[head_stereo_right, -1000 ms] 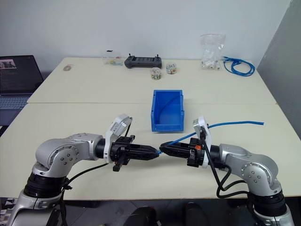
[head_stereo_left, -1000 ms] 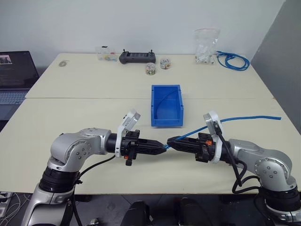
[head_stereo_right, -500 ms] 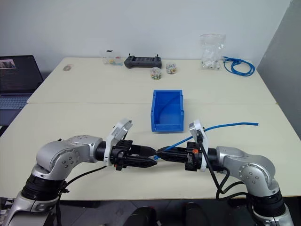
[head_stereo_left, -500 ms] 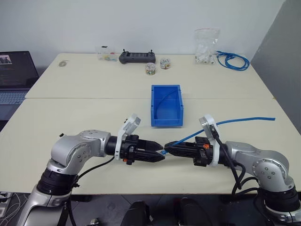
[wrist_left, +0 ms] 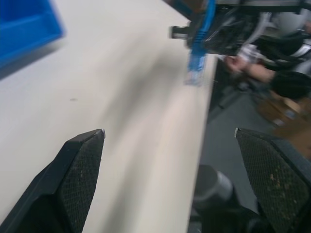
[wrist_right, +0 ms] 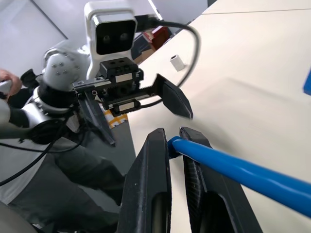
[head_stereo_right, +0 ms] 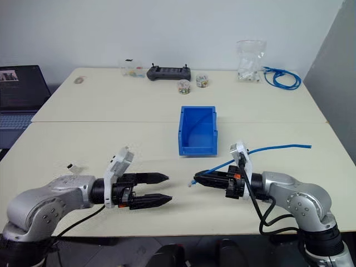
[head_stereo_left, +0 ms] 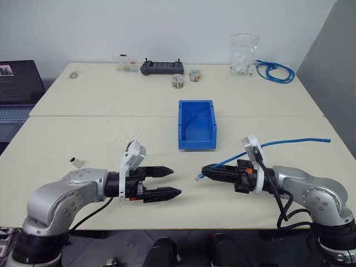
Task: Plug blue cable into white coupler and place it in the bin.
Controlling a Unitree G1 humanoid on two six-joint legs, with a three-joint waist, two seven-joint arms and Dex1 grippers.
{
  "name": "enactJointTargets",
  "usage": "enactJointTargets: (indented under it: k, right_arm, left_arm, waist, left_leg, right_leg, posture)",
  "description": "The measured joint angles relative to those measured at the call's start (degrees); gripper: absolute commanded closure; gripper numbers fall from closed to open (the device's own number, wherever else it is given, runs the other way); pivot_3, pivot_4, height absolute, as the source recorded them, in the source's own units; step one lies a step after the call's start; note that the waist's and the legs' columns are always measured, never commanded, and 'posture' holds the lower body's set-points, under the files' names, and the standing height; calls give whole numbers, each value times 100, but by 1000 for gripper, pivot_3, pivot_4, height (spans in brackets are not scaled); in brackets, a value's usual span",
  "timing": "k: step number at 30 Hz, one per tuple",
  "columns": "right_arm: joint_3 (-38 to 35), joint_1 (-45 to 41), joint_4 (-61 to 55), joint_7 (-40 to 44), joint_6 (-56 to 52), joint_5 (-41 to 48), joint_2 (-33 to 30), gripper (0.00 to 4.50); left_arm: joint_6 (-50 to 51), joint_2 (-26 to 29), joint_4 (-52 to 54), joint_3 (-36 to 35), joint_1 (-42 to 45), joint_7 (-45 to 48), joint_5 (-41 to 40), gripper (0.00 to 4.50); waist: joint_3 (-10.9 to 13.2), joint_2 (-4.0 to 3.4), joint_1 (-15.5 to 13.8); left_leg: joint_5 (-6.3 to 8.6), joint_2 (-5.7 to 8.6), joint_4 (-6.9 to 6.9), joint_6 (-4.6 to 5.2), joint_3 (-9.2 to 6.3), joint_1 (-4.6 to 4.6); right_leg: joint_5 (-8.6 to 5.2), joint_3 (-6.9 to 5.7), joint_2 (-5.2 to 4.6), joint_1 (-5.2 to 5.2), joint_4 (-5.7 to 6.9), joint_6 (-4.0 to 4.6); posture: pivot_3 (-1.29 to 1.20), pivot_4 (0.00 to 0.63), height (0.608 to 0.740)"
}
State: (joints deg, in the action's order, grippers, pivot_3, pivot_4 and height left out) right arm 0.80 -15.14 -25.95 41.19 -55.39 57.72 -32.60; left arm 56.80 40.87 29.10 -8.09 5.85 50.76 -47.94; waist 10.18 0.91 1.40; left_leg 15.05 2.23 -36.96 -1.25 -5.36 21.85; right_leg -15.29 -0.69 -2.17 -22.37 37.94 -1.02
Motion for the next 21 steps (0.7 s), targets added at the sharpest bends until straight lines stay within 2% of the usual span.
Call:
enactJointTargets:
  k: [3, 5, 8, 13, 14, 17, 21]
  right_arm:
    - [70, 49, 25, 100, 123, -135, 6, 4410]
    - [140, 62, 66, 177, 196, -260, 7, 4410]
    - [287, 40, 175, 286, 271, -426, 20, 4411]
    - [405, -135, 369, 484, 362, -589, 41, 4411]
    - [411, -148, 380, 496, 365, -604, 41, 4411]
    - [505, -299, 426, 598, 381, -703, 50, 4411]
    - [504, -407, 431, 630, 383, -707, 78, 4411]
  left_arm:
    - [-304, -704, 435, -284, -577, -1182, 446, 0]
    - [-653, -1378, 581, -388, -862, -2304, 1107, 0]
    - [-1118, -2074, 679, -608, -1221, -3818, 2116, 0]
    - [-1467, -3178, 596, -1142, -1442, -5642, 3178, 0]
    - [-1485, -3249, 583, -1166, -1430, -5740, 3230, 0]
    - [-1603, -3918, 325, -1366, -1109, -6620, 3584, 0]
    - [-1603, -4055, -117, -1411, -617, -6914, 3688, 0]
  waist:
    - [0, 1, -30]
    - [1, 3, -56]
    - [5, 11, -97]
    - [8, 18, -157]
    - [9, 19, -163]
    - [13, 31, -201]
    - [16, 38, -232]
  left_leg:
    - [0, 1, -1, 0, 3, -1]
    - [0, 2, -2, 0, 4, -2]
    - [0, 0, 0, -1, 3, -2]
    - [0, 4, -3, -1, 4, 1]
    - [0, 4, -4, -1, 4, 3]
    - [1, 6, -5, -1, 4, 6]
    - [0, 7, -4, -2, 5, 7]
  right_leg:
    - [1, 4, -4, 3, -7, -1]
    - [2, 5, -4, 4, -6, -2]
    - [2, 3, 0, 2, -6, -1]
    - [3, 1, -2, 4, -11, -3]
    - [3, 0, -2, 4, -12, -3]
    - [4, -4, -3, 6, -15, -5]
    - [4, -5, -2, 6, -15, -5]
  posture:
    - [0, 150, 740]
    - [0, 150, 740]
    - [0, 150, 740]
    - [0, 150, 740]
    - [0, 150, 740]
    - [0, 150, 740]
    - [0, 150, 740]
